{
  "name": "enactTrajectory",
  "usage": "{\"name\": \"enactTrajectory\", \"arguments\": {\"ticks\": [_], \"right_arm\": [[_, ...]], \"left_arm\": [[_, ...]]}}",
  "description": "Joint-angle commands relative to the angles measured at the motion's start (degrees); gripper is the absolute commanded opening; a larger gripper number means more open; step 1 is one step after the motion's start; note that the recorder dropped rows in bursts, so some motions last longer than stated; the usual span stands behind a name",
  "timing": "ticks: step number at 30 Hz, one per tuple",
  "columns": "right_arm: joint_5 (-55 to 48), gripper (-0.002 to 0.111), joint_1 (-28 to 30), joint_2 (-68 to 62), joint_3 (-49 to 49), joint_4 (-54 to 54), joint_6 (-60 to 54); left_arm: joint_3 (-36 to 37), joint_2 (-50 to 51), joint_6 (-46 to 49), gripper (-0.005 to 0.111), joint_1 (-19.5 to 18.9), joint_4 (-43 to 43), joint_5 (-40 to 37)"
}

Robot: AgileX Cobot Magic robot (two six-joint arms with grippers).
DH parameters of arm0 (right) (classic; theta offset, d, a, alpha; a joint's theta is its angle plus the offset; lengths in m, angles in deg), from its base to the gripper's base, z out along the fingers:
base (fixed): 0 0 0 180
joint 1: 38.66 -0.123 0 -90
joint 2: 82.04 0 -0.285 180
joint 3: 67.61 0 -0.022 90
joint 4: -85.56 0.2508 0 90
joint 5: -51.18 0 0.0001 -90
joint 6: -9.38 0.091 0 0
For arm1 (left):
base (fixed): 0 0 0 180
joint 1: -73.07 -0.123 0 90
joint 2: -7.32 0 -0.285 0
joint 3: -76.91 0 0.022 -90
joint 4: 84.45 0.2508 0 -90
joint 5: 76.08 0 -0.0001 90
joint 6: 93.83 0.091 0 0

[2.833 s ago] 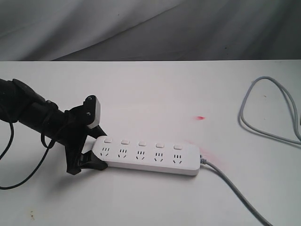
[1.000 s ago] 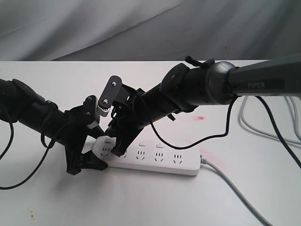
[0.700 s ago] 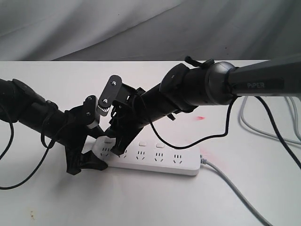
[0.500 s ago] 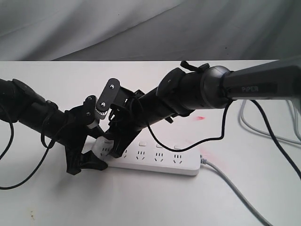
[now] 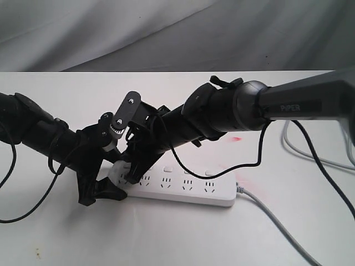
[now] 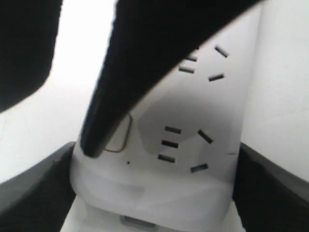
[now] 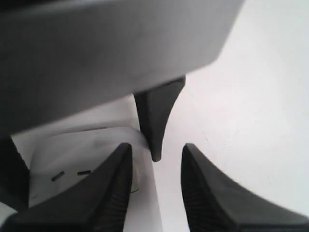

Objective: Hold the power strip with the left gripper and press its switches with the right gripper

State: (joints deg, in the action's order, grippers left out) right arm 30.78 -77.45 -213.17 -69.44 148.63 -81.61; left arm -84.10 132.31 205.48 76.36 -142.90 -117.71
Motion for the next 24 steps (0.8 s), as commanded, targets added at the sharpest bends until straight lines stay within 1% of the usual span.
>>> {"name": "enactTrajectory", "arguments": {"ticks": [1, 24], "right_arm": [[0.8, 0.032, -0.1, -0.5, -0.4, 0.8, -0.6], [0.8, 0.032, -0.6, -2.8, -0.4, 2.4, -3.5]], "left_arm": [[0.0, 0.3, -0.3, 0.051, 0.0, 0.6, -0.3], [0.0, 0.3, -0.4, 0.051, 0.0, 0.6, -0.3]]}}
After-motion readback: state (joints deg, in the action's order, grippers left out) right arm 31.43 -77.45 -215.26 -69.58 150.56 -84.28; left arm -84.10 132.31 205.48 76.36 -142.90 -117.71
